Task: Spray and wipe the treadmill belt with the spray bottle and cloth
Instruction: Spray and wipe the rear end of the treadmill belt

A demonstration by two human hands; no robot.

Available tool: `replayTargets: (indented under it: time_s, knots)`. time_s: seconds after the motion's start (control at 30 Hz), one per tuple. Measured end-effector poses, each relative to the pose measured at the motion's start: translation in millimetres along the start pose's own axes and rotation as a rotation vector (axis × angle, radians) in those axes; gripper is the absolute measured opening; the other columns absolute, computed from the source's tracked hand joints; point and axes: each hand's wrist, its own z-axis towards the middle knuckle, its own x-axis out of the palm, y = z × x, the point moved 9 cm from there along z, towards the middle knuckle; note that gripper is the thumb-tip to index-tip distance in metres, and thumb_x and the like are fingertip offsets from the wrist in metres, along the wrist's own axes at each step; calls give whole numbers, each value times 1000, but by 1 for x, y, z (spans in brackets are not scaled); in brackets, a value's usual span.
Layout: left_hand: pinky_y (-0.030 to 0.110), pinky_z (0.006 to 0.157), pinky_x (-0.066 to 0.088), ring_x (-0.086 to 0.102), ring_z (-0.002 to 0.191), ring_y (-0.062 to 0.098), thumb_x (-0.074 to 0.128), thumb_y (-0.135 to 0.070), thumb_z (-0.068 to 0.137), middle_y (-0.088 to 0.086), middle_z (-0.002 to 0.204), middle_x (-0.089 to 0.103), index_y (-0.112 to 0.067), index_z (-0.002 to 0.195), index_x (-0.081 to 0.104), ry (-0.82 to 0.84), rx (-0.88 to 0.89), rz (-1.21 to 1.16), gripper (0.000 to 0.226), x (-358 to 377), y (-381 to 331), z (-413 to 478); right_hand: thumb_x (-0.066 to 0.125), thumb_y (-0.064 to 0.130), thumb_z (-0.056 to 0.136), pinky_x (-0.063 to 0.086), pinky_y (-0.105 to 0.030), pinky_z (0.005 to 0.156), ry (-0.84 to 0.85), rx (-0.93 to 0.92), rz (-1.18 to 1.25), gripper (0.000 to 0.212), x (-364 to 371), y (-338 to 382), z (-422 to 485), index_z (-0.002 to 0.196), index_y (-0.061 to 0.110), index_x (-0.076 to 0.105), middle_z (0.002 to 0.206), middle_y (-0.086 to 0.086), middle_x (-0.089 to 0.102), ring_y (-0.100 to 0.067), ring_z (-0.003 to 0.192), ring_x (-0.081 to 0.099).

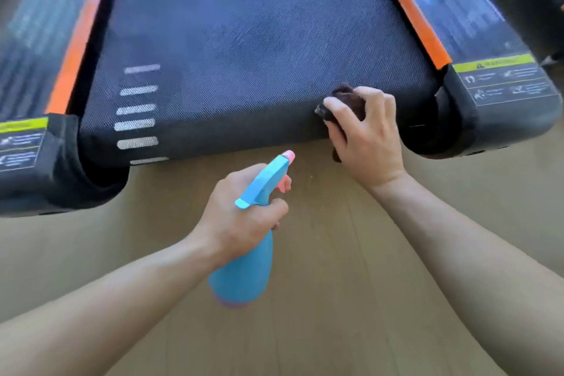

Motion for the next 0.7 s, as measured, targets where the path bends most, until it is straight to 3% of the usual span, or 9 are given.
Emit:
replayTargets:
  time_s: [0.13,0.3,0.43,0.53,0.63,0.7]
  knots:
    - [37,79,57,73,65,17,59,-27,72,-3,92,76,-31,92,69,11,78,35,23,8,1,15,62,25,100,43,-40,92,-85,184,-25,25,-7,-14,-5,121,14,69,117,-25,55,-41,99,53]
    - [44,82,59,75,65,20,60,-27,69,-16,103,73,-29,93,71,-19,80,-48,27,9,4,26,64,27,97,43,-39,97,-107,389,-22,27,-16,-28,-13,121,16,69,118,-21,53,-39,102,54]
    - [49,87,59,75,65,20,59,-30,68,-13,105,74,-30,96,72,29,69,-69,31,18,9,22,64,26,97,45,-48,103,-83,476,78,28,-28,-37,-51,122,14,67,117,-17,49,-34,111,53]
    - [46,85,59,75,65,18,58,-31,69,-11,103,73,-30,102,72,51,77,-88,36,24,15,17,63,26,97,42,-37,107,-40,546,141,30,-28,-28,-87,124,12,66,119,-15,47,-31,114,51]
    - [39,81,59,74,64,18,58,-31,69,-8,100,73,-29,98,71,51,72,-91,32,29,21,15,63,26,97,30,-14,107,-6,583,170,30,-24,-20,-104,124,13,66,120,-13,48,-24,115,49]
    - [36,75,58,73,65,20,60,-29,71,-7,92,73,-26,89,68,34,65,-77,20,28,25,15,64,25,96,25,-7,106,4,582,189,30,-20,-16,-102,124,13,67,120,-10,47,-22,114,48]
